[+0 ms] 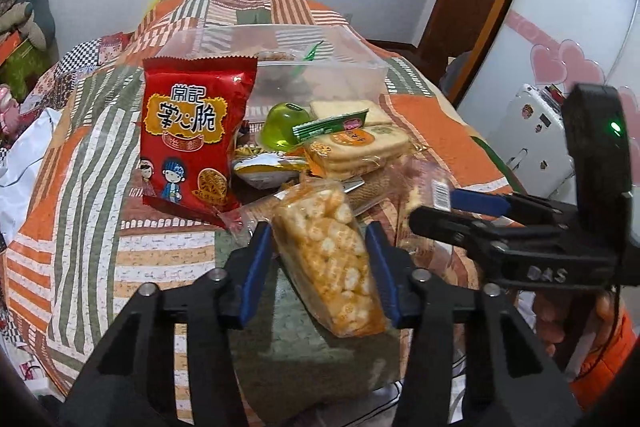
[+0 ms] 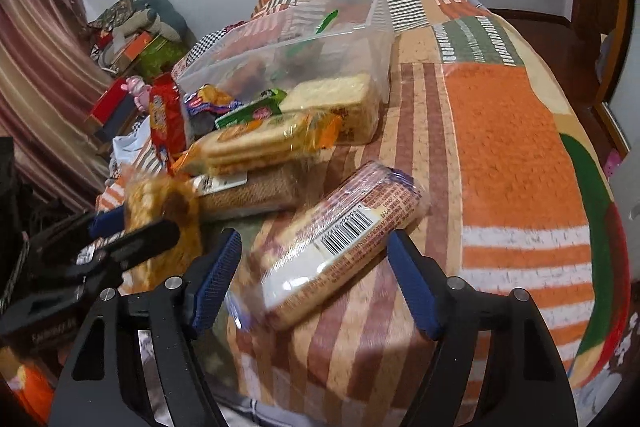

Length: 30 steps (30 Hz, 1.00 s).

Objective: Organize snacks
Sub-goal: 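Grasp the puffed-corn bar with the left tool while the right grasps the biscuit roll, then carry both snacks over the clear box and open both tools to release them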

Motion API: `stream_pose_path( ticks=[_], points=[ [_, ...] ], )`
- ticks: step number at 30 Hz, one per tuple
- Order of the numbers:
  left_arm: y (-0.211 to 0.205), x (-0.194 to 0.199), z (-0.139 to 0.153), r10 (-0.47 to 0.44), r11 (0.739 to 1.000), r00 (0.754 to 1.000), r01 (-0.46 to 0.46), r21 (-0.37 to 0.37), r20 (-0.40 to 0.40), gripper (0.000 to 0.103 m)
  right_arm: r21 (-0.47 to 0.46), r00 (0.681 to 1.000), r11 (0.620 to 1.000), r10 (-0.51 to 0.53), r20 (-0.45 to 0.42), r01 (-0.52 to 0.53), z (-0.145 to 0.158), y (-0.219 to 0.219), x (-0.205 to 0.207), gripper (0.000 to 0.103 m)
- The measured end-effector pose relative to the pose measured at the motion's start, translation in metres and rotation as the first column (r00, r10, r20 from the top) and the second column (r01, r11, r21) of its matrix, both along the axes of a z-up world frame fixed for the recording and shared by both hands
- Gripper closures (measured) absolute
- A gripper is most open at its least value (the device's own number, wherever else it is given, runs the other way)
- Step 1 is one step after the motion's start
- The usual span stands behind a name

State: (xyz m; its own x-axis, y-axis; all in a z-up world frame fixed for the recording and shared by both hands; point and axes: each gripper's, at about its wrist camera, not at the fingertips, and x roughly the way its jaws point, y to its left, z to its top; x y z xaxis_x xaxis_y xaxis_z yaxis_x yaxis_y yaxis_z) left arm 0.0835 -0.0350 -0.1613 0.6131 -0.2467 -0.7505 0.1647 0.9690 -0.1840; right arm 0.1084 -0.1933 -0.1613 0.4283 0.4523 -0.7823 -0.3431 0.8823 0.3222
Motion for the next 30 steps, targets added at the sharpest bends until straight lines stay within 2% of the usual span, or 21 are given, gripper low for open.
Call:
stream_pose_path(
  ticks=[7, 14, 19, 25, 26, 28, 30],
  points=[
    [0.006, -0.005, 0.003, -0.006, 1.0, 1.0, 0.006, 0.007, 0.025, 0.065, -0.064, 1.0, 0.998, 0.018, 0.007, -0.018, -0.007, 0.011, 0.003, 0.03],
    [0.018, -0.007, 0.006, 0.017, 1.0, 0.999, -0.017, -0.011, 0.034, 0.07, -0.127, 0.999, 0.992, 0.002, 0.034, 0.002, -0.003, -0.013, -0.005, 0.03],
    [0.016, -0.004, 0.004, 0.014, 1.0, 1.0, -0.014, 0.001, 0.028, 0.069, -0.118, 0.999, 0.993, -0.021, 0.039, 0.025, 0.002, -0.024, 0.001, 0.039],
    [0.011, 0.0, -0.004, 0.004, 1.0, 1.0, -0.004, 0.01, 0.012, 0.068, -0.107, 0.999, 0.994, 0.021, 0.032, -0.018, -0.001, -0.007, 0.012, 0.05],
    [0.011, 0.0, -0.004, 0.003, 1.0, 1.0, -0.003, 0.011, 0.012, 0.067, -0.115, 0.999, 0.993, 0.025, 0.036, -0.021, -0.002, -0.004, 0.013, 0.05],
    [0.011, -0.001, -0.005, 0.006, 1.0, 1.0, -0.006, 0.007, 0.016, 0.068, -0.146, 0.998, 0.989, 0.036, 0.059, -0.027, -0.004, 0.002, 0.012, 0.06],
    [0.012, -0.002, -0.003, 0.01, 1.0, 1.0, -0.01, 0.01, 0.022, 0.07, -0.155, 0.997, 0.987, 0.043, 0.069, -0.032, -0.004, 0.003, 0.011, 0.06]
  ],
)
